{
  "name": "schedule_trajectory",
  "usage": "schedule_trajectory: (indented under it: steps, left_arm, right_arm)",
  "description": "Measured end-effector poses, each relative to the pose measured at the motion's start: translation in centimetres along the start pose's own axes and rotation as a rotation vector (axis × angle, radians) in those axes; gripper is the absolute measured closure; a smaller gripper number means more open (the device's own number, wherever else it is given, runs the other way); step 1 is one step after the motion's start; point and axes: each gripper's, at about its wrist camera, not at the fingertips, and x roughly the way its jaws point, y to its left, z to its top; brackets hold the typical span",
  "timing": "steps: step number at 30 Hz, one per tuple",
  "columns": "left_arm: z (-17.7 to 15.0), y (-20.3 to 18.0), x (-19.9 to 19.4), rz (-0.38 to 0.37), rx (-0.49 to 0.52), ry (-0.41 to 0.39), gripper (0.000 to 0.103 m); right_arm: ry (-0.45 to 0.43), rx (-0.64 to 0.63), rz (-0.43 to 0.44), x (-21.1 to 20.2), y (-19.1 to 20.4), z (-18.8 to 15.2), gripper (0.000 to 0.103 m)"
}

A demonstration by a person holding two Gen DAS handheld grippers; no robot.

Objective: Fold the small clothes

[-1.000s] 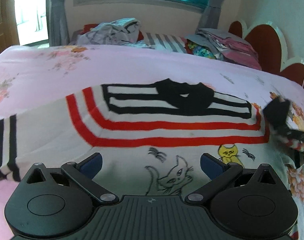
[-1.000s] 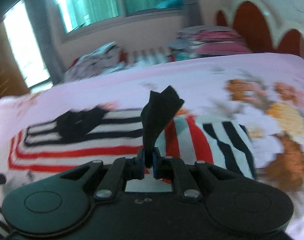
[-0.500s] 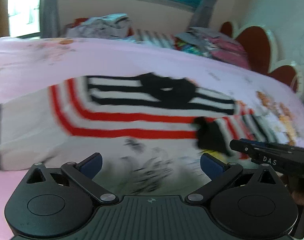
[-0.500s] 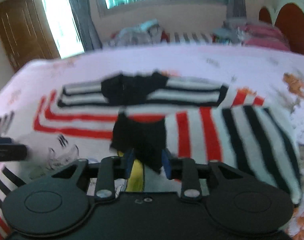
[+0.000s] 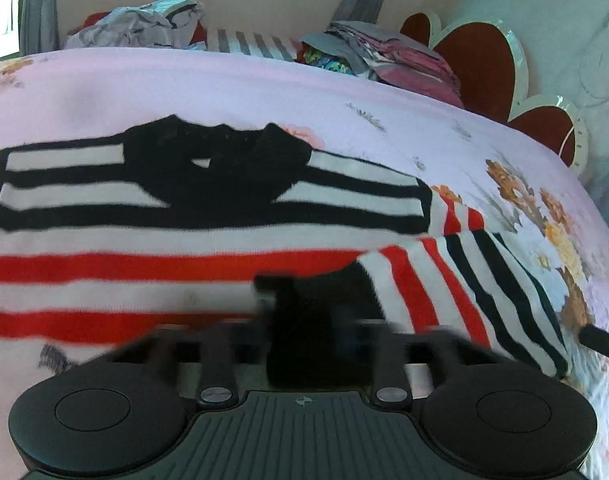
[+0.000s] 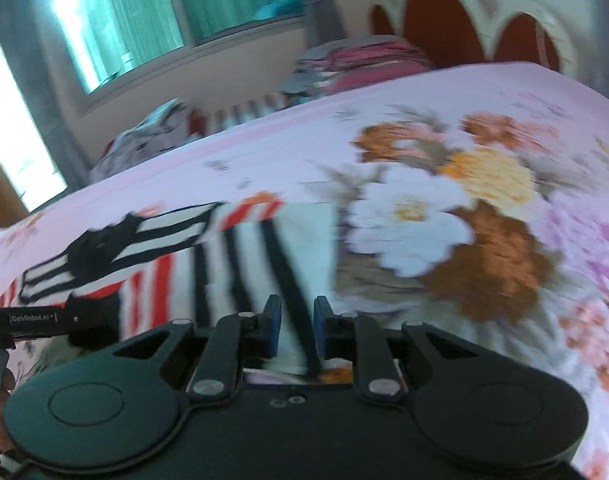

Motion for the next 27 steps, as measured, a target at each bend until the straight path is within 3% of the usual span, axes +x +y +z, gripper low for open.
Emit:
schedule_trajectory:
  steps: [3, 9, 15, 21, 24, 25, 27]
  left_arm:
    - [0.9, 0.5, -1.5, -0.021, -0.020, -0.064, 0.100]
    - [1.9, 4.3, -6.3, 0.058, -0.003, -0.164, 0.100]
    - [0.7, 9.0, -6.5, 0.133, -0.054, -0.135, 0.100]
    - [-1.2, 10.1, -5.0, 0.145, -0.071, -0.109, 0.100]
    - [-1.5, 10.4, -5.1, 0.156, -0.070, -0.133, 0.099]
    - [-1.4, 10.6, -4.9, 0.148, -0.078, -0.128, 0.095]
    - [-1.1, 10.9, -4.5, 0.142, -0.090, -0.128, 0.063]
  right_arm:
    - [0.003, 0.019, -0.014, 0.0, -1.0, 0.2, 0.086]
    - [0.012, -0.005, 0.021, 0.9, 0.4, 0.5, 0.086]
    - [0.040, -0.045, 0.065, 2.0, 3.0, 0.2, 0.085]
    - [0.054, -0.079, 0.068, 2.7, 3.8, 0.5, 0.083]
    - [0.044, -0.075, 0.078, 3.4, 3.5, 1.7, 0.080]
    - [0.042, -0.067, 0.083, 3.8, 3.3, 2.3, 0.077]
    - [0.047, -0.031, 0.114, 5.0, 2.7, 3.5, 0.069]
